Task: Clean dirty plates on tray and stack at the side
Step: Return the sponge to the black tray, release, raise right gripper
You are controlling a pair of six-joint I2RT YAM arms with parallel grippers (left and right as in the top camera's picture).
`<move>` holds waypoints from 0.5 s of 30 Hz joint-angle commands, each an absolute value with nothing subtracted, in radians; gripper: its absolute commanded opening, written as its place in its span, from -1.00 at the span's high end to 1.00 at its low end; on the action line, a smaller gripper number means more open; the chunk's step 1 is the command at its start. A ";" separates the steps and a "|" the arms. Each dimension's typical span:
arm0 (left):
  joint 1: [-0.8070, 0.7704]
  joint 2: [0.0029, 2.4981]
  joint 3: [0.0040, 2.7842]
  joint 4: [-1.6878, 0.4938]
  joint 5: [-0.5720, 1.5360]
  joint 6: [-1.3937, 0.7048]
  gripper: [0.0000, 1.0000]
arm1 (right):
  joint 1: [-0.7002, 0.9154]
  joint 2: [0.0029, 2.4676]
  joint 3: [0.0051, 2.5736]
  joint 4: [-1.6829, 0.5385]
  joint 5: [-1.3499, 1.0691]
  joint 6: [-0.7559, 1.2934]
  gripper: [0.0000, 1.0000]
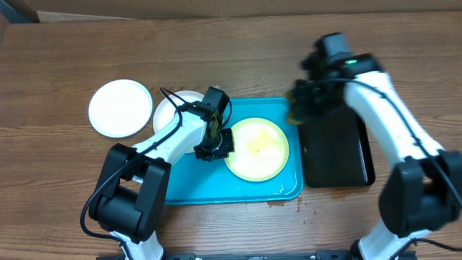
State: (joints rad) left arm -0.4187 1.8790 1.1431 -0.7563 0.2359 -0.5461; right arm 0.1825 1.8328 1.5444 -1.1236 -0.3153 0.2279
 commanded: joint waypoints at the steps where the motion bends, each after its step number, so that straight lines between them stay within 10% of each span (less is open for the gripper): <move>1: -0.419 1.896 1.132 -0.757 0.237 -0.531 0.60 | 0.096 1.816 1.526 -1.178 -0.121 0.201 0.92; 9: -0.419 1.896 1.132 -0.721 0.237 -0.531 0.49 | 0.049 1.816 1.392 -1.151 -0.162 0.193 0.92; 15: -0.419 1.896 1.132 -0.708 0.237 -0.531 0.86 | 0.090 1.816 1.380 -1.149 -0.147 0.189 0.92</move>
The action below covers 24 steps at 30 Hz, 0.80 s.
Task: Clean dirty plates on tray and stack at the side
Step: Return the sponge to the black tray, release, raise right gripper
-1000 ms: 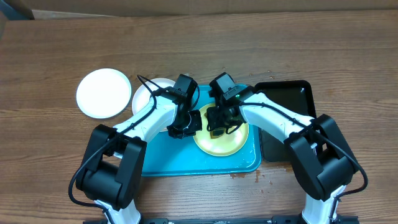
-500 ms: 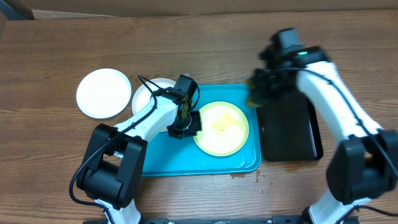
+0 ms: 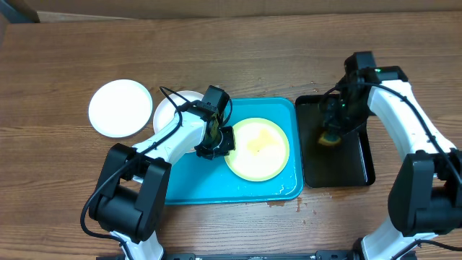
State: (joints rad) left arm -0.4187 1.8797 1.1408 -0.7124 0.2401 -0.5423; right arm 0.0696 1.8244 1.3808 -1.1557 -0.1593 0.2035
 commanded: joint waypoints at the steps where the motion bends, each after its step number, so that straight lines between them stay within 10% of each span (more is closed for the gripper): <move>1: -0.419 1.896 1.132 -0.707 0.237 -0.531 0.83 | 0.091 1.816 1.380 -1.148 -0.110 0.189 0.92; 15: -0.419 1.896 1.132 -0.680 0.225 -0.530 0.18 | 0.072 1.817 1.237 -0.999 0.050 0.194 0.93; 21: -0.419 1.896 1.132 -0.680 0.225 -0.530 0.26 | 0.070 1.817 1.167 -0.943 0.051 0.194 0.92; 24: -0.421 1.896 1.132 -0.683 0.213 -0.530 0.40 | 0.070 1.817 1.167 -0.943 0.047 0.194 0.56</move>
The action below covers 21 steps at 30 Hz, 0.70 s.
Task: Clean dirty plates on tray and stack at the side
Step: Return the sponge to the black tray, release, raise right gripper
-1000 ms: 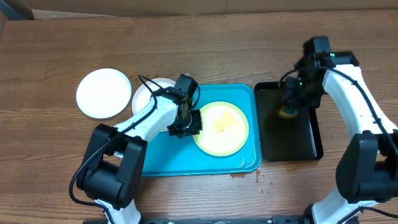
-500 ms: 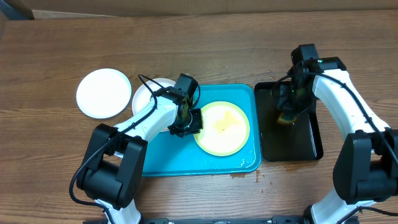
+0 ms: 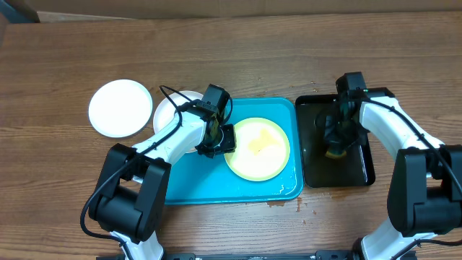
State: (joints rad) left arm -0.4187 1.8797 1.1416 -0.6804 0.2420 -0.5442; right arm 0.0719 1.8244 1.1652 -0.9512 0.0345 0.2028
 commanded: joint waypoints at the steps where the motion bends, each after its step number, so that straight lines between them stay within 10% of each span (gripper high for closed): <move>1: -0.422 1.896 1.132 -0.684 0.202 -0.530 0.46 | 0.070 1.817 1.167 -0.941 0.047 0.194 0.30; 4: -0.435 1.896 1.132 -0.688 0.168 -0.530 0.39 | 0.065 1.817 1.182 -0.956 0.039 0.194 -0.06; 10: -0.451 1.896 1.132 -0.676 0.165 -0.530 0.66 | -0.001 1.817 1.341 -1.085 0.028 0.194 -0.09; 17: -0.451 1.896 1.136 -0.656 0.118 -0.519 0.92 | -0.126 1.817 1.482 -1.128 0.025 0.193 -1.00; 21: -0.451 1.889 1.147 -0.656 0.057 -0.519 0.92 | -0.183 1.817 1.480 -1.168 0.025 0.193 -1.00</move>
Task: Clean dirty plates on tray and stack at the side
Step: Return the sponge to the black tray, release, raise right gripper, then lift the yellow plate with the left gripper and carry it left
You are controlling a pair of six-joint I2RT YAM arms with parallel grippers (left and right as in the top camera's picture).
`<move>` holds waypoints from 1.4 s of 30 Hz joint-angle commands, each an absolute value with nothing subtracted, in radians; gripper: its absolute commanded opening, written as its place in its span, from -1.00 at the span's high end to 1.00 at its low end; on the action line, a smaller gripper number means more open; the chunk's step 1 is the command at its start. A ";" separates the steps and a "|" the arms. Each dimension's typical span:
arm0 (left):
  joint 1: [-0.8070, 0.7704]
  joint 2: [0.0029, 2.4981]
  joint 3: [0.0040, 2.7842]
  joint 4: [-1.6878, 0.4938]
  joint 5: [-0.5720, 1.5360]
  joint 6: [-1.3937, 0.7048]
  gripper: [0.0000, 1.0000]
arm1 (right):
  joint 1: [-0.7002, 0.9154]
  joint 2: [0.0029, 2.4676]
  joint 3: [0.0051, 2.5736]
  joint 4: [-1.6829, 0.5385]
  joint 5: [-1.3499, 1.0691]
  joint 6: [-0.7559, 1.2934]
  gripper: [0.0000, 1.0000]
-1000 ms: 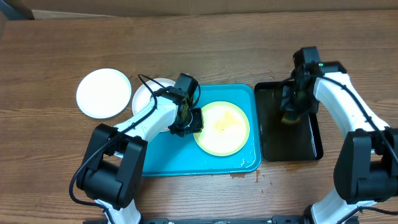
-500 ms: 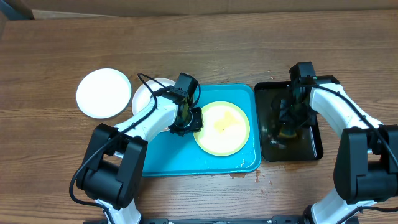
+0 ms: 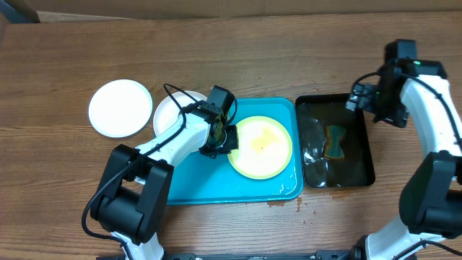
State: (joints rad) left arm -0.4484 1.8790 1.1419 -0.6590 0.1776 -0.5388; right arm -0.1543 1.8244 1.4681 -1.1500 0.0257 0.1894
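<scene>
A pale yellow-green plate with smears lies on the right half of the blue tray. My left gripper sits at the plate's left rim, shut on it. A yellow-and-green sponge lies loose in the wet black basin. My right gripper hangs over the basin's back right corner, apart from the sponge, and looks open and empty. Two white plates rest left of the tray: one alone, the other partly hidden under my left arm.
The black basin stands directly right of the blue tray, nearly touching it. A small wet spot marks the wood at the tray's front right corner. Bare wooden table runs along the back.
My right gripper was down in the basin on the sponge; now it is up at the basin's back right, and the sponge lies free. The yellow-green plate sits slightly further right.
My right gripper held the sponge near the basin's back left corner, then in the basin's left part, then at its middle. Now the sponge is let go there. My left gripper stayed at the yellow-green plate's left rim throughout.
</scene>
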 commanded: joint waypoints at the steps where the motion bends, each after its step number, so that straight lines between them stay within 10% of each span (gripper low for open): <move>1: -0.451 1.886 1.149 -0.656 0.043 -0.519 0.92 | -0.194 1.817 1.480 -1.180 0.025 0.193 -1.00; 42: -0.452 1.718 1.343 -0.727 -0.106 -0.361 0.92 | -0.237 1.817 1.480 -1.096 0.025 0.193 -1.00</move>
